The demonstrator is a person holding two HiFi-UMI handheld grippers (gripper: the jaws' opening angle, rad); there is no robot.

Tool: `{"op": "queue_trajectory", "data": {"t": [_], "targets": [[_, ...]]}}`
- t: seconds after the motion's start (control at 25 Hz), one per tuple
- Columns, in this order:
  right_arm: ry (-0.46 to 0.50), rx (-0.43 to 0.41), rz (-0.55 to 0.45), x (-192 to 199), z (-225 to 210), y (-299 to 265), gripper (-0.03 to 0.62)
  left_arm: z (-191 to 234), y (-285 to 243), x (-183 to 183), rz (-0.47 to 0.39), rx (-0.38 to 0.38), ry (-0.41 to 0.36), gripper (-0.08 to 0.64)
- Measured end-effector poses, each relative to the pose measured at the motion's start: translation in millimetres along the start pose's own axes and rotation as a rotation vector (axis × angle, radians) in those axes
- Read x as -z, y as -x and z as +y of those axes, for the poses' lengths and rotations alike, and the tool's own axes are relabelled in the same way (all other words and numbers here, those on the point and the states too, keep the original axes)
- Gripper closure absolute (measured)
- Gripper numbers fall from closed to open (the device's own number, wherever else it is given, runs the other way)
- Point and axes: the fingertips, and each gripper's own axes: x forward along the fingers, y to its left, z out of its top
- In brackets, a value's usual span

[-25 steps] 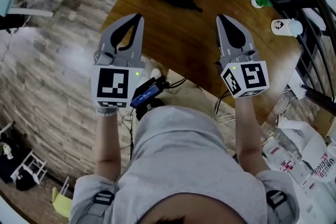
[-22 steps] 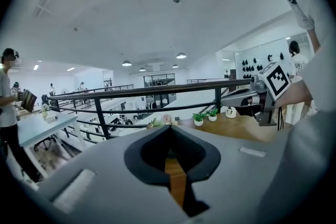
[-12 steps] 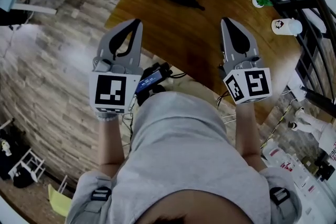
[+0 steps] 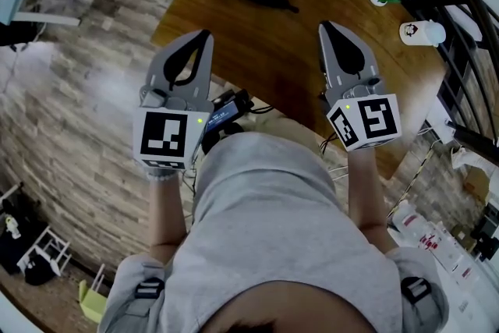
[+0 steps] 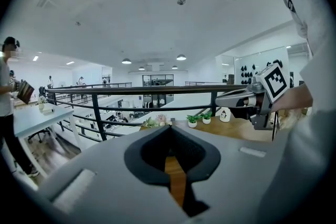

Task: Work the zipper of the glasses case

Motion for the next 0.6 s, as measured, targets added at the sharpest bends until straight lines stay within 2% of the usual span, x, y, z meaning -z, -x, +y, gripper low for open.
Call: {"op": "queue_trajectory", "data": {"t": [0.16,0.6], "targets": [[-0.046,-0.001,-0.008,0.6,1.2,1.3,0.591,0.0,-0.7,-0.2,-0.004,0.006,-0.008,0.543],[-0.013,0.009,-0.004,-4.7,5.1,2.3,0.592,4.8,-4.9,-7.8,-0.025,0.016,-0.024,0.543]]}}
